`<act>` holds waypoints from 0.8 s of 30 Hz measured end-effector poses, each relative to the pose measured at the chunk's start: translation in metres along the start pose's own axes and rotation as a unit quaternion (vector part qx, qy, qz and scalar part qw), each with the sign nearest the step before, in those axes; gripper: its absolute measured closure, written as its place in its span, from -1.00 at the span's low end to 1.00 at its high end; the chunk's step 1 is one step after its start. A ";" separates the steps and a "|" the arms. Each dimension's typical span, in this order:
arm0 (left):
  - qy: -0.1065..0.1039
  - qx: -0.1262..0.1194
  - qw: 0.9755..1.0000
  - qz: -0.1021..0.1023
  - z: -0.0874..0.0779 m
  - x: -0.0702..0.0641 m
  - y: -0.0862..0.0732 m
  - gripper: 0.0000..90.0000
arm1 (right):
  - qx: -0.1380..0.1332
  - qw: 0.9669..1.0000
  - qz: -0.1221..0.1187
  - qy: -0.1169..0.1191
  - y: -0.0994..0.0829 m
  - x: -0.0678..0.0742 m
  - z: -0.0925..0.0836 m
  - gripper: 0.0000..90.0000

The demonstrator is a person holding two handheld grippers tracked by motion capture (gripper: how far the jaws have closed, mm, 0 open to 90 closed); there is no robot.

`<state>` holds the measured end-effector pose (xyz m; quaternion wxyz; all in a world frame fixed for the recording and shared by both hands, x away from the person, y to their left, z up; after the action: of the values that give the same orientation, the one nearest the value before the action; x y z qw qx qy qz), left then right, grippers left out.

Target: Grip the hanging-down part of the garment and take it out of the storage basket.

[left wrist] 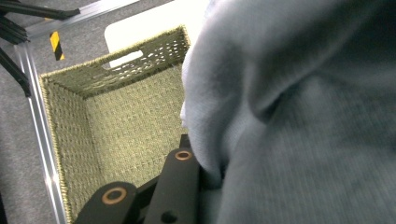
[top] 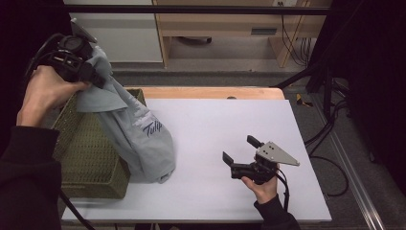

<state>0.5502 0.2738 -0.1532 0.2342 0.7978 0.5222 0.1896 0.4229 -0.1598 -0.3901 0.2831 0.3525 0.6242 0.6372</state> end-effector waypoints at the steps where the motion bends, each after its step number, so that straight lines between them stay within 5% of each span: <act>1: 0.002 0.000 1.000 -0.001 0.000 0.000 0.000 0.79 | 0.002 1.000 0.006 -0.007 -0.002 0.000 -0.003 -1.00; 24: -0.002 -0.002 1.000 -0.001 0.000 0.001 -0.001 0.78 | 0.003 0.998 0.002 -0.055 -0.036 -0.012 -0.047 -1.00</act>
<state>0.5497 0.2749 -0.1540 0.2375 0.7973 0.5219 0.1887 0.3898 -0.1955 -0.4255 0.3144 0.3889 0.6090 0.6157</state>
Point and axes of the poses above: each handheld gripper's, and its own axes: z roughly forward along the jaws, y roughly out of its top, x roughly to its left, the point moved 1 cm from there along z, roughly forward along the jaws, and after that the axes turned 7 degrees about -x, right-handed, at the moved point
